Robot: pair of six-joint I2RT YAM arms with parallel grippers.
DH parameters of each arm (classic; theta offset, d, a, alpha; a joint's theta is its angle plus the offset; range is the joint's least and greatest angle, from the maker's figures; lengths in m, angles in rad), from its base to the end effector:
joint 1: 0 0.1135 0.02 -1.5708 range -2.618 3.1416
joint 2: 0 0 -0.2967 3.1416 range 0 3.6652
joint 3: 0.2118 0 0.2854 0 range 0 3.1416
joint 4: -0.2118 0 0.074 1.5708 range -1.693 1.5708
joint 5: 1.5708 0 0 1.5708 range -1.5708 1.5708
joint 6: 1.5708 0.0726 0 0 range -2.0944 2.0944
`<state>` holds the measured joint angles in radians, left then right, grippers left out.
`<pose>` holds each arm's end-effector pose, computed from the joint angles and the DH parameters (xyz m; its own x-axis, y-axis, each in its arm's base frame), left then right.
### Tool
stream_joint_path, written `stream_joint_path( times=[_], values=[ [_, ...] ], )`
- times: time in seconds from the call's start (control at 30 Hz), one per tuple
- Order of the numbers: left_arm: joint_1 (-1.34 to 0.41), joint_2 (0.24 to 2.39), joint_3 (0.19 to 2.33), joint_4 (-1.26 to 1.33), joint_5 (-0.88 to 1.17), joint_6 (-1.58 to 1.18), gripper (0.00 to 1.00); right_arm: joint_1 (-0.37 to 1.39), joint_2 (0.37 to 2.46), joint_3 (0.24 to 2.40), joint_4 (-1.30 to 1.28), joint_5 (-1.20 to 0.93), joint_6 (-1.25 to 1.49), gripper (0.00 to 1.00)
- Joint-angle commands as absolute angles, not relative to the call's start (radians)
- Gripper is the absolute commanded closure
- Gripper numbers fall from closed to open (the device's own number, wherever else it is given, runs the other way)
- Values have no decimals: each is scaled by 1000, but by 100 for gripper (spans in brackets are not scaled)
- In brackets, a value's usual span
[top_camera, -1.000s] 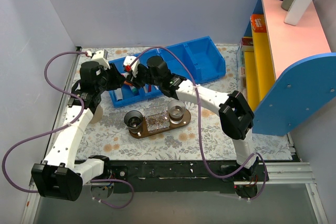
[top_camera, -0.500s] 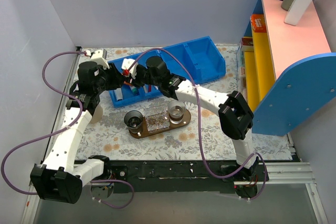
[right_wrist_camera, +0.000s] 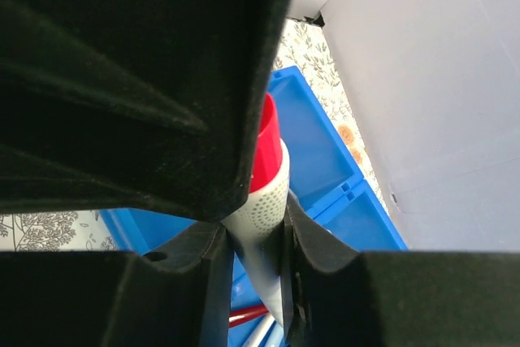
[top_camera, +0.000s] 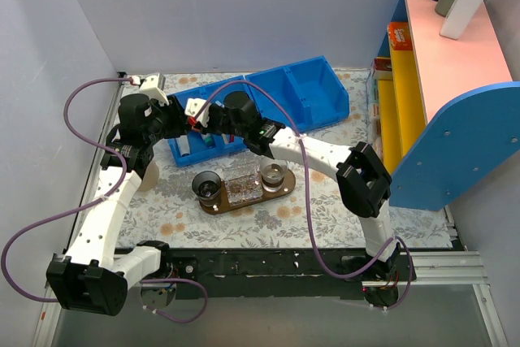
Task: Prepare toiletry sets of a toothbrush and toothpaste on the tray
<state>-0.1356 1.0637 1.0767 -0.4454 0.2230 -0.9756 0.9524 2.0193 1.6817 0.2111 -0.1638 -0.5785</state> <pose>0.2808 -0.0545 0.3758 -0.5067 -0.7459 -0.4323 -0.1583 0.5735 -0.8038 0.3244 0.4764 0.3267 0.4296 -0.3267 -0.8418 -0.7916 0.3123 -0.5252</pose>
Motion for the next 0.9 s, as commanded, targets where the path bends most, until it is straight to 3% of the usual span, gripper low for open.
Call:
stream_joint_path(
  times=[0.0,0.07,0.23,0.3,0.33,0.47,0.87],
  values=[
    [-141,1031,1121,-456,262,-986,100,965,2002,1628,322,-72,-644,74],
    [-141,1032,1123,-456,267,-992,96,973,1985,1603,350,-52,-658,75],
    [-141,1032,1127,-456,275,-1008,49,973,1950,1540,393,-22,-666,75],
    [-141,1031,1131,-456,273,-1009,43,973,1941,1523,422,-15,-666,75],
    [-141,1031,1131,-454,273,-1011,33,974,1930,1505,431,-9,-669,76],
    [-141,1034,1131,-454,261,-1029,11,973,1905,1476,463,-5,-693,76],
    [-141,1052,1178,-503,295,-1172,3,973,1816,1365,506,34,-736,76]
  ],
)
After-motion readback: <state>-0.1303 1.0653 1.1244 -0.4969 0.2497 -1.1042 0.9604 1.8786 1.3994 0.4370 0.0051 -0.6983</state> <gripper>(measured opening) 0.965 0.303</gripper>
